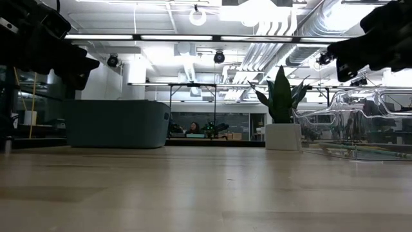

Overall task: Sort pens & pencils
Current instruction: Return to Home Position

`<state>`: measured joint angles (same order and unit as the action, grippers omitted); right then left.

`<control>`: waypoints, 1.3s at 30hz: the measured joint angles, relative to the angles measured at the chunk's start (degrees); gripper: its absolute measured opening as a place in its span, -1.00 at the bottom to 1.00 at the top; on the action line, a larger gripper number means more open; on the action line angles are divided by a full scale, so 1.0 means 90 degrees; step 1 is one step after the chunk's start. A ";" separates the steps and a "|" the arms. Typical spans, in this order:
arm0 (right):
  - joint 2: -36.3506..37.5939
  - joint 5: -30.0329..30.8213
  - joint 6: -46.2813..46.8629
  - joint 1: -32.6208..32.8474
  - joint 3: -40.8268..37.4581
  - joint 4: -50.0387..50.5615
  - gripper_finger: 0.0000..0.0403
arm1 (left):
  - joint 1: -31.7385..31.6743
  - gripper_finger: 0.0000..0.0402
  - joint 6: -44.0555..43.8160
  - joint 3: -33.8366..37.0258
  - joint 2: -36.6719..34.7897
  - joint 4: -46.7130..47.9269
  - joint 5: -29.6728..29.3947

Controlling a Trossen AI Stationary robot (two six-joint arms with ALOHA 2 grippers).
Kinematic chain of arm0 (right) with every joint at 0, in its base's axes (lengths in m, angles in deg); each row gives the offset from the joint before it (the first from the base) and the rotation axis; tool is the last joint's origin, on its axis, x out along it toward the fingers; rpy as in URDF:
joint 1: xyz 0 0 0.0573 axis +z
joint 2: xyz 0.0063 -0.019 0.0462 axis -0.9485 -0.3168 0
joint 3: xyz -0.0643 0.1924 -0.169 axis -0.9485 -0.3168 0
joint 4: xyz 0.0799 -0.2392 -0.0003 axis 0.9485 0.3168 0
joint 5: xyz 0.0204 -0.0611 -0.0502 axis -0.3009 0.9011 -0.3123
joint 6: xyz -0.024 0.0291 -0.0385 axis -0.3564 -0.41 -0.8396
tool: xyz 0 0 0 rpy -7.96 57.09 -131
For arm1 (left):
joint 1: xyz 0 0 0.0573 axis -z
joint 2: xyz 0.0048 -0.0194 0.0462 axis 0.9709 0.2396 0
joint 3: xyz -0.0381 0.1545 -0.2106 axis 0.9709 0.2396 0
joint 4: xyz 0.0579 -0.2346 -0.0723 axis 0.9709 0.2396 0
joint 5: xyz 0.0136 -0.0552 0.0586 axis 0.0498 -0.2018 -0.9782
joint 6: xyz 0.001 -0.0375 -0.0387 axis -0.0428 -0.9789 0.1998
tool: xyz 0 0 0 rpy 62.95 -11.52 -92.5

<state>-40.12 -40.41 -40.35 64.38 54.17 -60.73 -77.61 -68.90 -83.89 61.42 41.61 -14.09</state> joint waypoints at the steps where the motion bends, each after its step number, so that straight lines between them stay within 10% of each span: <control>1: -0.0009 0.0020 -0.0007 -0.0033 0.0000 0.0000 -0.89 | 0.0000 -0.28 0.0000 0.0000 0.0000 0.0000 0.0000; 12: -0.0283 0.1232 0.0431 -0.0208 -0.0002 0.0195 -0.89 | 0.0000 -0.28 0.0000 0.0000 0.0000 0.0000 0.0000; 39: -0.0300 0.1272 0.0431 -0.0205 -0.0007 0.0191 -0.89 | 0.0001 -0.28 0.0000 0.0000 0.0000 0.0000 -0.0001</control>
<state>-42.82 -28.96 -36.47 62.54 54.10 -59.01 -77.60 -68.90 -83.89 61.42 41.61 -14.10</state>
